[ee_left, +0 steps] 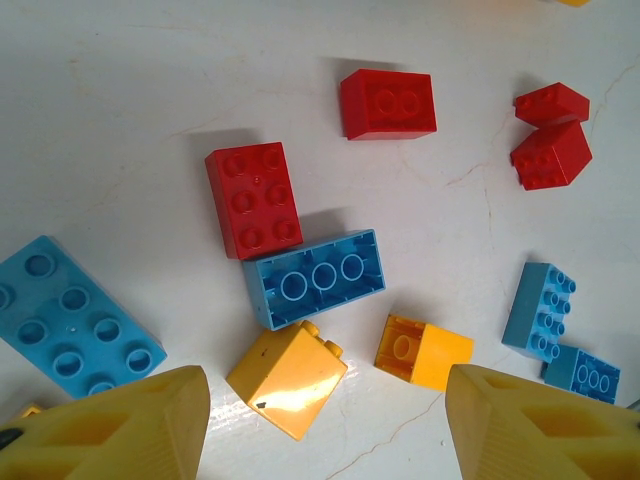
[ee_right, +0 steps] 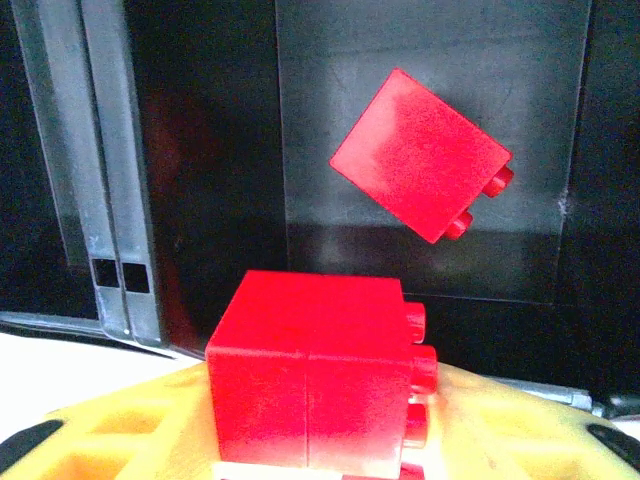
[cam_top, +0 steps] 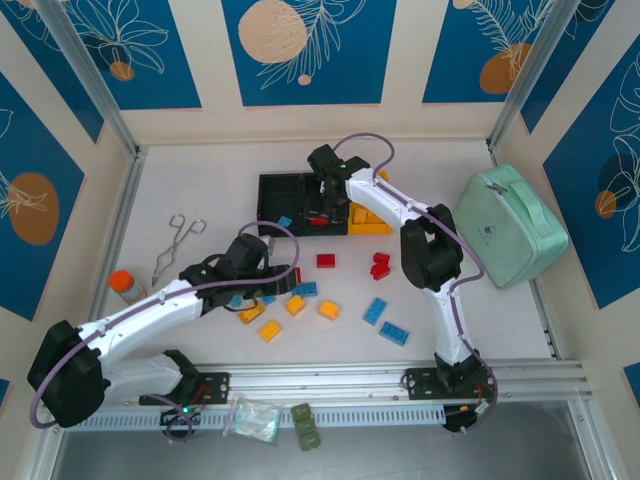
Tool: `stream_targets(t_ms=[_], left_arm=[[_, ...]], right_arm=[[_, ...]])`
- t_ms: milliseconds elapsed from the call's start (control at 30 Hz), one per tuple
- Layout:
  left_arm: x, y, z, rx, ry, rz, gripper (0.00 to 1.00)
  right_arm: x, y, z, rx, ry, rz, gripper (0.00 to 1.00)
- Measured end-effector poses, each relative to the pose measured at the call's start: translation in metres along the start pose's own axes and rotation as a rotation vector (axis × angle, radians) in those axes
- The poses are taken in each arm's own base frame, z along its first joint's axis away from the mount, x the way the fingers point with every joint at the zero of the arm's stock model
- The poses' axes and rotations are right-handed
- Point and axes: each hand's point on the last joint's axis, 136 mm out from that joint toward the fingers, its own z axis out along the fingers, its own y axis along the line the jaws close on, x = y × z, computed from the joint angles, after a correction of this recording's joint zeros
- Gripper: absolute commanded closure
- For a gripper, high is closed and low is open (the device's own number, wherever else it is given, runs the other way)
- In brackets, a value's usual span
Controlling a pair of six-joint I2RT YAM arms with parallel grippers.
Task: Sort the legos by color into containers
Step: Place the lego in the container.
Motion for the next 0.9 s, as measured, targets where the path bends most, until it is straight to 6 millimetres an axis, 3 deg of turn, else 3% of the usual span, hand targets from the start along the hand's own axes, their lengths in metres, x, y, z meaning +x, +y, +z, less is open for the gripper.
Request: stream_targets(t_ms=[500,733,900], left_arm=[[0.003,0.004,0.000,-0.004,0.005,-0.003,0.37],[0.005,0.005,0.000,-0.003,0.004,-0.004,0.37],[0.006,0.002,0.000,0.013,0.010,-0.001,0.36]], right_arm=[[-0.002,0.000,-0.006,0.002,-0.011,-0.002,0.45],[0.004,0.003,-0.034,-0.010,-0.058,-0.016,0.45],[0.026,-0.005,-0.058,-0.007,-0.080,-0.034,0.41]])
